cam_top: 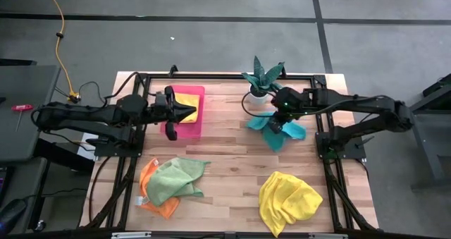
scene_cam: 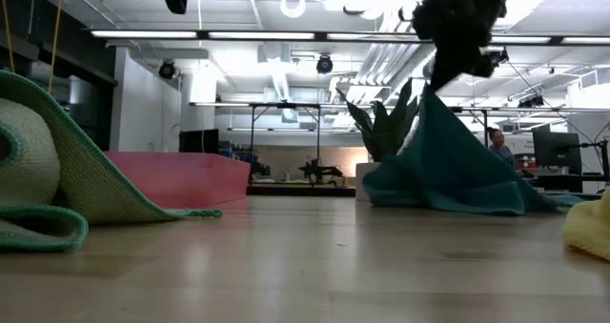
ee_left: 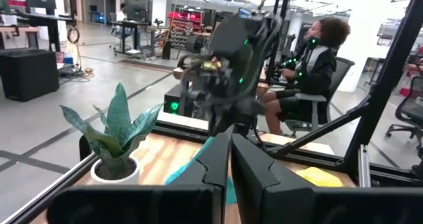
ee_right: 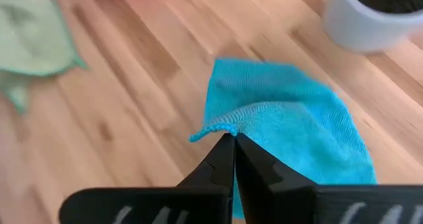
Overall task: Fold microfiber towels
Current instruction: Fold the blue microfiber towel
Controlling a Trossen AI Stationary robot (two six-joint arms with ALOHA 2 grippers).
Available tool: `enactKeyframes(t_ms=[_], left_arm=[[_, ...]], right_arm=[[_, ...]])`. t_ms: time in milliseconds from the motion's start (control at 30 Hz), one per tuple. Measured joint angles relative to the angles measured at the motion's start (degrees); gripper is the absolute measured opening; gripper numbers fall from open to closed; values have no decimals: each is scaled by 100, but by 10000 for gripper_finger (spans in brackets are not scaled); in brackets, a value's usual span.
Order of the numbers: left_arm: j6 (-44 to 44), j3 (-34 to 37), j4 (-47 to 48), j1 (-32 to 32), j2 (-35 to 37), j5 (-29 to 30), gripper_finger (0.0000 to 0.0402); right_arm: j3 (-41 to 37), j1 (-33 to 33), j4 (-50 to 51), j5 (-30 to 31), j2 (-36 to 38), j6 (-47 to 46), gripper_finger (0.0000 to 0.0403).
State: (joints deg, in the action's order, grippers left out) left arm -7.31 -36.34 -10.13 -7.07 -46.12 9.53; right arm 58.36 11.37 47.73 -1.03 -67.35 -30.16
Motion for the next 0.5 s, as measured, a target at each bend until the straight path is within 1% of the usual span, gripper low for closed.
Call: enactKeyframes(t_ms=[100, 233, 400, 500], left_arm=[[-2, 0, 7, 0, -191, -2, 20], [-77, 0, 0, 3, -547, -49, 34], [-279, 0, -24, 110, -1191, -47, 59], [-354, 0, -156, 286, -1640, -45, 79]], right_arm=[[321, -124, -117, 47, -145, -203, 0], [711, -132, -483, 187, -313, -494, 0], [838, -36, -899, 196, -454, -797, 0], [838, -1, -937, 151, -520, -863, 0]])
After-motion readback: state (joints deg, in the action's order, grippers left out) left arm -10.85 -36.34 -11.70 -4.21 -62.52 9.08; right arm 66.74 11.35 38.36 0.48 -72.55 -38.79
